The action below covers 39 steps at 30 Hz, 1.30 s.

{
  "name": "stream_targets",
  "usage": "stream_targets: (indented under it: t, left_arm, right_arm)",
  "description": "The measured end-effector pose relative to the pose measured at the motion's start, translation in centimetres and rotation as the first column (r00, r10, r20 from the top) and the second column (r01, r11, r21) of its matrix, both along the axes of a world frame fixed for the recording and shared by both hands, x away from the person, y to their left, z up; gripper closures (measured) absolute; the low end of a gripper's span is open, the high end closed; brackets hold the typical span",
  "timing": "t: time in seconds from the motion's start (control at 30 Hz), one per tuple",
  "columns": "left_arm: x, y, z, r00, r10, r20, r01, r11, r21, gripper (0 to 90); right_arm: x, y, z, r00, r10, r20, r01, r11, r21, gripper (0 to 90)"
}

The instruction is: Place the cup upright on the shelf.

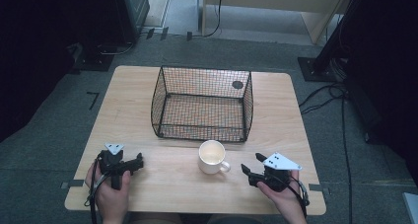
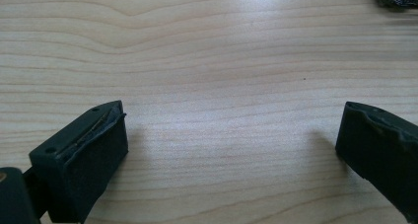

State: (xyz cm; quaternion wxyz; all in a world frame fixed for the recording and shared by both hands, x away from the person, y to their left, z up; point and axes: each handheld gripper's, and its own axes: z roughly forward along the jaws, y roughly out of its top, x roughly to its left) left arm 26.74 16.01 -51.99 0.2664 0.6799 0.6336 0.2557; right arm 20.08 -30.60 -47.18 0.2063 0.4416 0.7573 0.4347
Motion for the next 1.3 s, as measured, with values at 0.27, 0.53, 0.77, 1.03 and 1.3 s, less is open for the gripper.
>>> stream_targets:
  t: [0.27,0.53,0.77,1.03,1.3]
  left_arm:
    - [0.0,-0.1,0.0,1.0000,-0.001,0.000,0.001,1.0000,-0.002,0.0]
    - [0.0,-0.1,0.0,1.0000,-0.002,0.000,0.002,1.0000,-0.002,0.0]
    - [0.0,-0.1,0.0,1.0000,-0.002,0.000,0.002,1.0000,-0.003,0.0]
    - [0.0,-0.1,0.0,1.0000,-0.002,0.000,0.002,1.0000,-0.002,0.0]
    - [0.0,-0.1,0.0,1.0000,-0.002,0.000,0.002,1.0000,-0.002,0.0]
  right_arm:
    - [0.0,1.4,0.1,0.9970,0.075,-0.017,-0.075,0.996,0.039,36.3]
    - [0.0,3.2,0.1,0.9881,0.151,-0.029,-0.149,0.988,0.044,38.6]
    - [0.3,4.0,0.2,0.9831,0.180,-0.034,-0.177,0.981,0.074,44.1]
    - [0.7,4.9,-0.2,0.9770,0.207,-0.053,-0.202,0.976,0.077,52.3]
    - [1.4,5.4,-0.9,0.9778,0.198,-0.069,-0.195,0.980,0.046,76.1]
